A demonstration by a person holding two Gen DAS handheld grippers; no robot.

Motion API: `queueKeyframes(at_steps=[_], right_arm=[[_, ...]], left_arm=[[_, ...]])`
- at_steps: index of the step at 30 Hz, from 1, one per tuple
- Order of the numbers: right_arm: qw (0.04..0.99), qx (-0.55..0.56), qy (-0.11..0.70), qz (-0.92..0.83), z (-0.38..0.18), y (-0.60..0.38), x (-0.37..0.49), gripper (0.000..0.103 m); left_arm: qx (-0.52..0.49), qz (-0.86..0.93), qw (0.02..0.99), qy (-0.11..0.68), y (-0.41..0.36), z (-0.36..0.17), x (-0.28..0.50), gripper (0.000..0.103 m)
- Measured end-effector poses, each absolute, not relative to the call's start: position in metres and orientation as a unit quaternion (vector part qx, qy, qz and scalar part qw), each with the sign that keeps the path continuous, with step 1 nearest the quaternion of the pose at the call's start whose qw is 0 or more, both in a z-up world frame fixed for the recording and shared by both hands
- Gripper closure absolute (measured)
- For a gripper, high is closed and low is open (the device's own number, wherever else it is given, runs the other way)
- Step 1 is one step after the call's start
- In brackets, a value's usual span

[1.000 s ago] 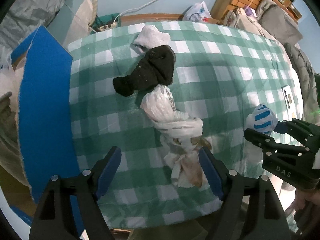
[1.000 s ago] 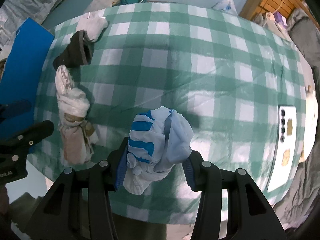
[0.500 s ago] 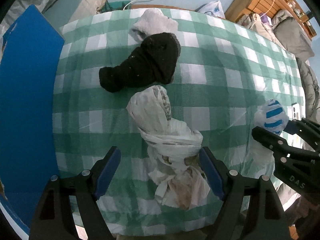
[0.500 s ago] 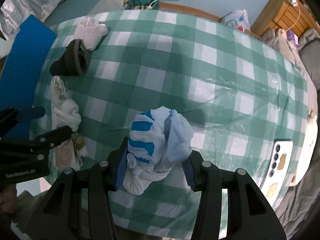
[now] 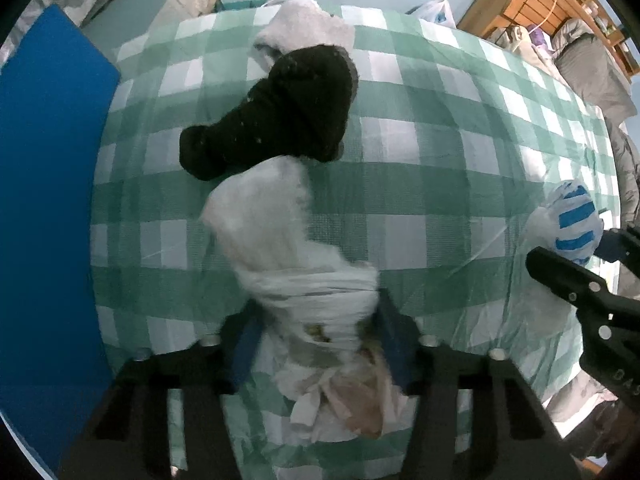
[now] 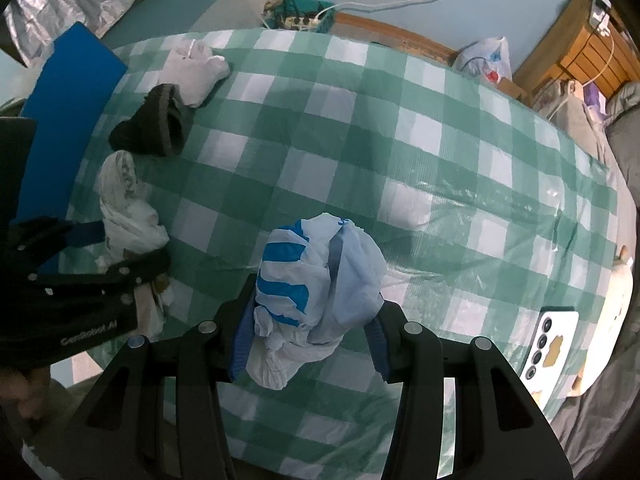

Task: Organize soft objects
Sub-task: 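Grasp the blue-striped white glove with the right tool while the left tool grasps the white plastic bundle, then lift the glove and plastic bundle and carry both toward the box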

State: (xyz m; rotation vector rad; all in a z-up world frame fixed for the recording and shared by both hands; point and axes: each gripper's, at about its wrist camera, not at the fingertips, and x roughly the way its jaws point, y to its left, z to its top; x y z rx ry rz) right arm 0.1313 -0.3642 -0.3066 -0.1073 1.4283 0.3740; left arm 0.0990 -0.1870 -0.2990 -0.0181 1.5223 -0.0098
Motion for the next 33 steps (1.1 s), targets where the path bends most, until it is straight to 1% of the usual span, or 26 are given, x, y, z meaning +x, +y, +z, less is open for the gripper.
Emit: queueKeyframes(at_steps=[4, 11, 20, 26, 33], right_arm=[[0.743, -0.052, 0.644, 0.172, -0.288, -0.357, 0.112, 0.055], [0.754, -0.056, 0.631, 0.172, -0.271, -0.353, 0.107, 0.055], [0.764, -0.060, 0.618, 0.173, -0.239, -0.348, 0.100, 0.055], [0.772, -0.055, 0.610, 0.170, -0.218, -0.344, 0.098, 0.055], [0.780, -0.048, 0.599, 0.174, -0.197, -0.334, 0.090, 0.055]], left_arm=[[0.015, -0.006, 0.730, 0.684, -0.188, -0.296, 0.099, 0.056], [0.032, -0.006, 0.742, 0.670, -0.187, -0.280, 0.088, 0.057], [0.045, -0.010, 0.768, 0.639, -0.182, -0.232, 0.065, 0.057], [0.052, -0.019, 0.782, 0.621, -0.162, -0.205, 0.066, 0.057], [0.061, -0.031, 0.797, 0.600, -0.158, -0.174, 0.064, 0.057]])
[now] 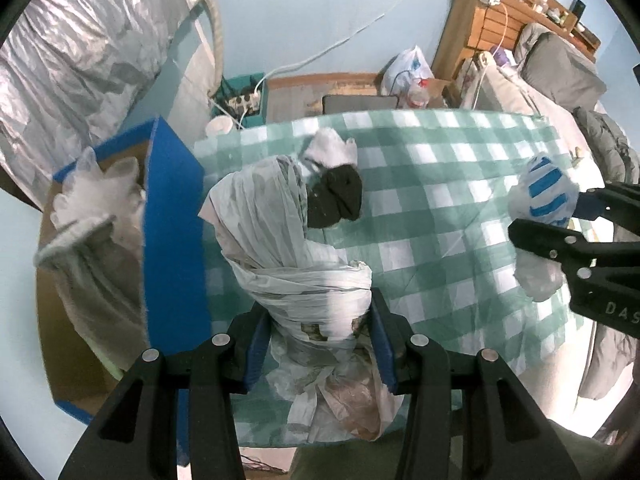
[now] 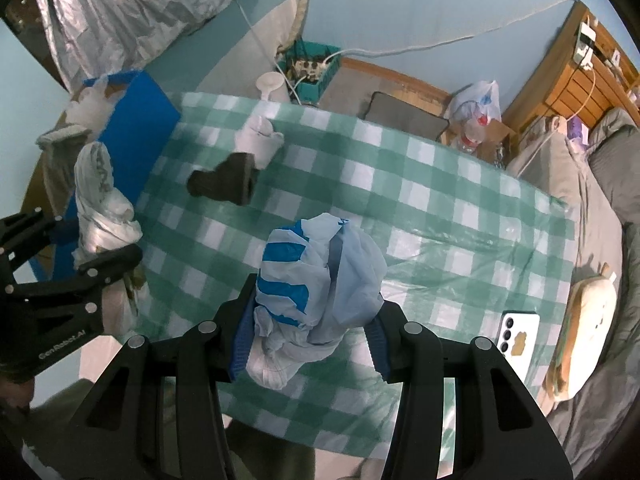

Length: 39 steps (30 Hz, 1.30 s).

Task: Organize soft objects
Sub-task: 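Lift the glove and plastic bundle and carry both toward the box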

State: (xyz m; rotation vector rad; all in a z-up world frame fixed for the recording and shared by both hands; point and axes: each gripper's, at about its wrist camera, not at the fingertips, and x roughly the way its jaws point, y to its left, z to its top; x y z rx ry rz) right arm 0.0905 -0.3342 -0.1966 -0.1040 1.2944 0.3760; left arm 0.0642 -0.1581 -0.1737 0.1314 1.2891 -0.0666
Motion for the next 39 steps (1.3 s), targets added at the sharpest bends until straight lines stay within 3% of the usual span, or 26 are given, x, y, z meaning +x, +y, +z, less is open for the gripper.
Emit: queueKeyframes(at_steps=[15, 39], right_arm=[[0.791, -0.040, 0.582, 0.184, -0.161, -0.306, 0.081, 0.055], [0.787, -0.053, 0.562, 0.248, -0.134, -0.219, 0.084, 0.055]], left_arm=[[0.062, -0.040, 0.817, 0.571, -0.136, -0.124, 0.055, 0.057], [0.013, 0.017, 0.825, 0.565, -0.046, -0.102, 0.040, 0.057]])
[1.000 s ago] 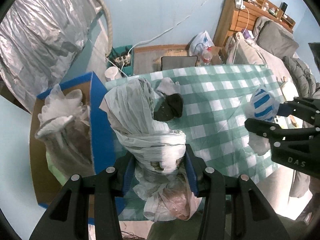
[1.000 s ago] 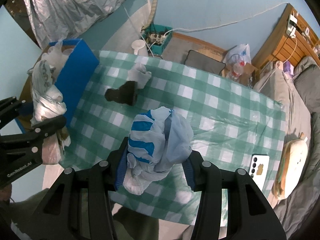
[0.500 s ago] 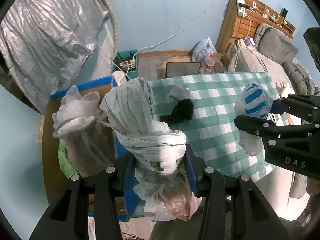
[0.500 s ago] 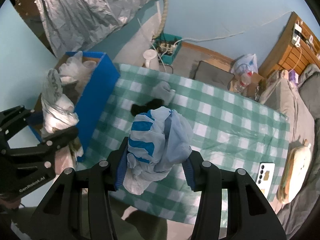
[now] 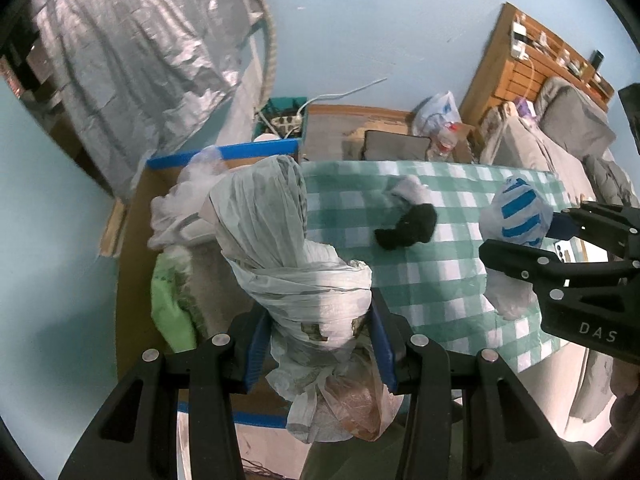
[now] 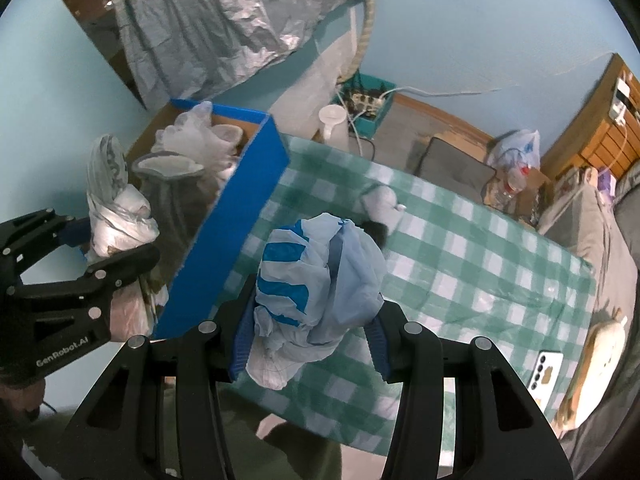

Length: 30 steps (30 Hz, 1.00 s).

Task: Organize soft objects
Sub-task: 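Lift the glove and plastic bundle and carry both toward the box, then release the plastic bundle with the left tool while the right tool releases the glove into the box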

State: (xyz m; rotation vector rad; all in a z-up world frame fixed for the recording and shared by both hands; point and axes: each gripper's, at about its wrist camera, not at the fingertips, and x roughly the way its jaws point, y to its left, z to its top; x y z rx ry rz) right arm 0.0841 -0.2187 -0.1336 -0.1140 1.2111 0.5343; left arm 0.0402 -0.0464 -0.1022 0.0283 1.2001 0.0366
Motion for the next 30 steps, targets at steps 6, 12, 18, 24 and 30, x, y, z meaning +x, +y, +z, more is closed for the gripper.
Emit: queueKeyframes(at_steps=[6, 12, 18, 24, 30], right_arm=[[0.783, -0.061, 0.559, 0.268, -0.130, -0.194, 0.085, 0.055], [0.778, -0.070, 0.556, 0.285, -0.128, -0.169, 0.084, 0.055], [0.771, -0.078, 0.553, 0.306, -0.125, -0.143, 0.081, 0.055], [0.763, -0.078, 0.554, 0.324, -0.127, -0.121, 0.078, 0.055], [0.753, -0.081, 0.558, 0.338, -0.132, -0.098, 0.075, 0.055]], left_arm=[[0.002, 0.038, 0.823, 0.566, -0.020, -0.102, 0.034, 0.057], [-0.010, 0.055, 0.823, 0.566, 0.005, -0.099, 0.028, 0.057], [-0.020, 0.070, 0.821, 0.566, 0.026, -0.099, 0.023, 0.057], [-0.028, 0.079, 0.820, 0.566, 0.046, -0.103, 0.020, 0.057], [-0.029, 0.087, 0.818, 0.567, 0.063, -0.112, 0.015, 0.057]])
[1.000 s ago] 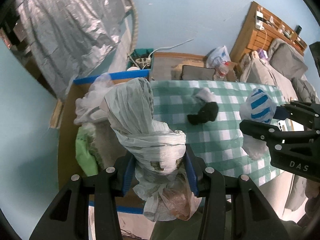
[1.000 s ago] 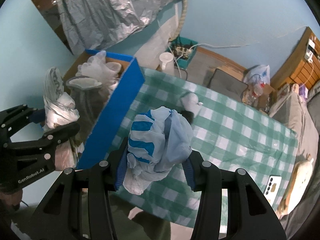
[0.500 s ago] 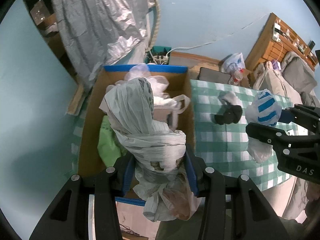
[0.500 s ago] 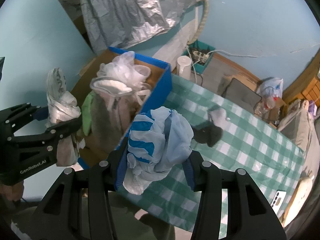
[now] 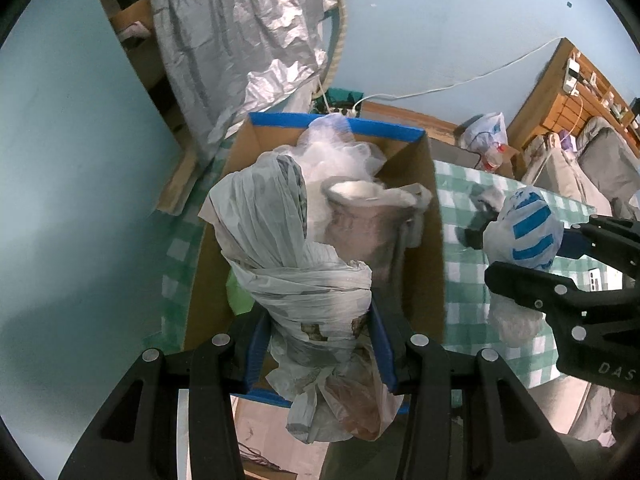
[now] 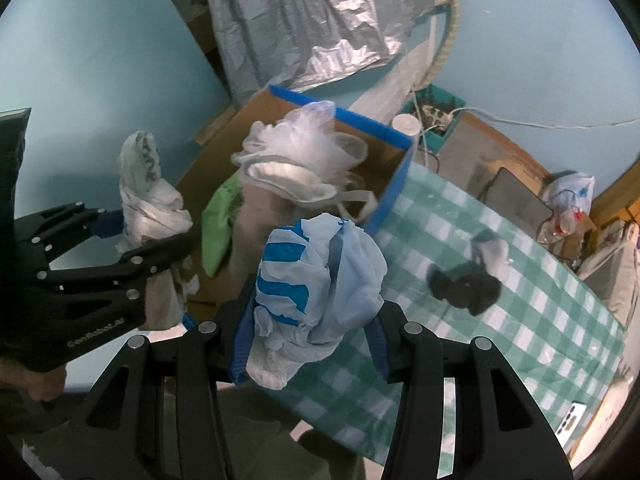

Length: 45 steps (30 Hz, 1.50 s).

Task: Organize soft objects
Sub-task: 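Release the plastic bundle with the left tool while the right tool releases the glove into the box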

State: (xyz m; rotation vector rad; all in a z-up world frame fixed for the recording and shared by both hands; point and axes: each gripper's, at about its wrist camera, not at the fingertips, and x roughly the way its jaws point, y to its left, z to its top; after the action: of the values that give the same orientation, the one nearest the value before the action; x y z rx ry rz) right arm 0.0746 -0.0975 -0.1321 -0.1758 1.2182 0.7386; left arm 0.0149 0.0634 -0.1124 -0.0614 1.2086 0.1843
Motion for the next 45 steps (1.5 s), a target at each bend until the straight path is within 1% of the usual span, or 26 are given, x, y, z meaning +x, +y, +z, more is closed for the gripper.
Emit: queueKeyframes(at_steps=[18, 27, 29, 30, 33, 34, 36, 45], right_arm=[[0.726, -0.073, 0.587, 0.350, -0.164, -0.046, 0.067, 0.055], [0.721, -0.076, 0.596, 0.344, -0.175, -0.034, 0.068, 0.052], [0.720, -0.080, 0.598, 0.341, -0.177, -0.032, 0.069, 0.050], [0.720, -0.083, 0.599, 0.340, -0.177, -0.031, 0.069, 0.049], [0.722, -0.086, 0.598, 0.338, -0.178, -0.031, 0.069, 0.040], [0.721, -0.086, 0.598, 0.338, -0.178, -0.031, 0.069, 0.036], [0.724, -0.089, 0.596, 0.336, -0.177, -0.032, 0.070, 0.034], [0.729, -0.087, 0.592, 0.331, -0.173, -0.045, 0.073, 0.034]], left_arm=[[-0.053, 0.087, 0.807, 0.582, 0.108, -0.149, 0.011, 0.057], [-0.051, 0.082, 0.801, 0.591, 0.117, -0.164, 0.019, 0.055], [-0.052, 0.082, 0.799, 0.593, 0.118, -0.166, 0.019, 0.054], [-0.053, 0.082, 0.798, 0.595, 0.119, -0.167, 0.020, 0.051], [-0.051, 0.086, 0.800, 0.591, 0.120, -0.167, 0.019, 0.035], [-0.050, 0.086, 0.804, 0.587, 0.120, -0.165, 0.019, 0.032], [-0.048, 0.087, 0.805, 0.584, 0.120, -0.164, 0.018, 0.029], [-0.050, 0.099, 0.807, 0.580, 0.121, -0.156, 0.015, 0.029]])
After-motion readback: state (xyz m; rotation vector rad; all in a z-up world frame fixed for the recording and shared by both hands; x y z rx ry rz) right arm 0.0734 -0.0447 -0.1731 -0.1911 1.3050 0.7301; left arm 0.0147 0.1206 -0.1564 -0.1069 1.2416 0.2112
